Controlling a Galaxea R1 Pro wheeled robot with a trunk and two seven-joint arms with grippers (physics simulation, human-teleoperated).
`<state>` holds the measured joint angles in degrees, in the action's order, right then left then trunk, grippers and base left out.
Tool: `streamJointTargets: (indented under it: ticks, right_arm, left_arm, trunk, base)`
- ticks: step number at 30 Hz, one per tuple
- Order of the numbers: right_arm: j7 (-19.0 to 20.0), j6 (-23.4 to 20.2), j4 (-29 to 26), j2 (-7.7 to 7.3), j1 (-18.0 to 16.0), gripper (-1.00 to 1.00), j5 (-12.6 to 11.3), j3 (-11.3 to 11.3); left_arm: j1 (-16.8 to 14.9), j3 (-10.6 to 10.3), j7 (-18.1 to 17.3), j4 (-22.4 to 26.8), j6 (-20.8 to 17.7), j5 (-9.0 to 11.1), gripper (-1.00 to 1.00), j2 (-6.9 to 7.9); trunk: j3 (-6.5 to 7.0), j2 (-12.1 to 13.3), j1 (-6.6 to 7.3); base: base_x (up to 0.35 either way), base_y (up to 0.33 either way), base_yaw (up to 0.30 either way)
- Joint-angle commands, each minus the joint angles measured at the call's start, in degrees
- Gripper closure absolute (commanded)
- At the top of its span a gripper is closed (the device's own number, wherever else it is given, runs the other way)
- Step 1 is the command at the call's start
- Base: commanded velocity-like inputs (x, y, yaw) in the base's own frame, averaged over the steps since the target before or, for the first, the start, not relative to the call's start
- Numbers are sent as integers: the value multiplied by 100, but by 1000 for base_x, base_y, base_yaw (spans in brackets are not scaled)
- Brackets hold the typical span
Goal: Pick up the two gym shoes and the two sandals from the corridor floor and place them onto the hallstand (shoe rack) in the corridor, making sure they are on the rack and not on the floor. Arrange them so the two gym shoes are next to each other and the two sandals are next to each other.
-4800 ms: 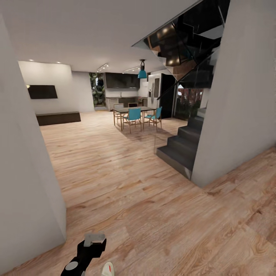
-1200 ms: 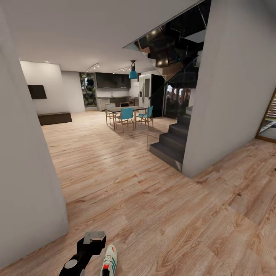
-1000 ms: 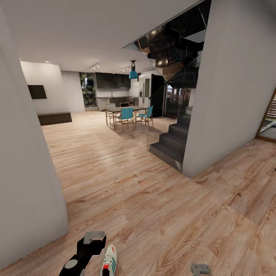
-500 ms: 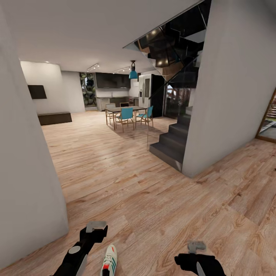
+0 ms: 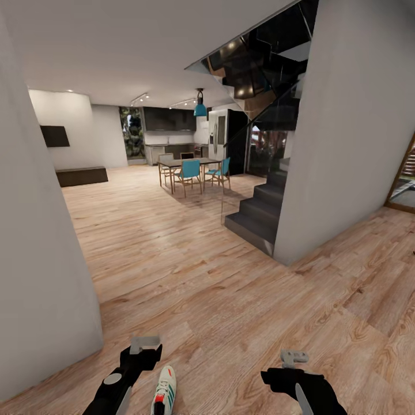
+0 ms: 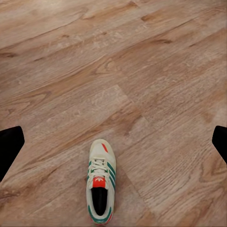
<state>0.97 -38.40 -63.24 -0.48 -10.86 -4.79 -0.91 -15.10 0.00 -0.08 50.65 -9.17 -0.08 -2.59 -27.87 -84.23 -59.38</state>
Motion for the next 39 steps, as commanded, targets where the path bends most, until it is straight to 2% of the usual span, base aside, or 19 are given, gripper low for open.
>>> streamJointTargets:
  ticks: [1,5,9,15,20,23,28,31,36,39]
  right_arm:
    - [-17,-24,-12,-5,-3,-100,-48,-8]
    - [-18,-22,-19,0,-3,-100,-48,-2]
    - [-21,-23,-20,2,-2,-100,-48,-1]
    - [-54,-52,-16,22,-2,-100,-8,4]
    - [-60,-168,-38,35,-5,-100,-20,3]
    - [-61,-250,-343,39,-11,-100,-33,5]
    - [-62,-304,-565,38,-12,-100,-39,10]
    - [-62,-317,-617,34,-12,-100,-39,4]
    - [-62,-324,-660,26,-13,-100,-39,-12]
    - [-62,-325,-666,23,-13,-100,-39,-18]
  left_arm:
    - [-2,0,-3,1,-30,-1,-100,1]
    - [-2,3,-1,-171,7,-3,-100,-2]
    - [-2,7,-1,-467,243,-13,-100,2]
    - [-19,15,-1,-541,457,-27,-100,16]
    - [-227,17,-1,-560,497,-45,-100,33]
    - [-446,14,-1,-592,505,-45,-100,38]
    - [-519,10,-1,-705,522,-45,-100,27]
    - [-530,6,-1,-830,645,-45,-100,21]
    - [-537,6,-1,-1306,1219,-43,-100,17]
    - [-537,7,-1,-1429,1352,-44,-100,20]
  trunk:
    - [-34,-45,-22]
    - [-143,-206,-110]
    - [-252,-366,-198]
    - [-417,-607,-330]
    - [-554,-807,-440]
    - [-636,-928,-506]
    - [-773,-1128,-615]
    - [-855,-1249,-681]
    - [-992,-1449,-791]
    - [-1074,-1569,-857]
  base:
    - [0,0,0]
    - [0,0,0]
    - [0,0,0]
    - [0,0,0]
    - [0,0,0]
    - [0,0,0]
    - [0,0,0]
    - [0,0,0]
    - [0,0,0]
    - [0,0,0]
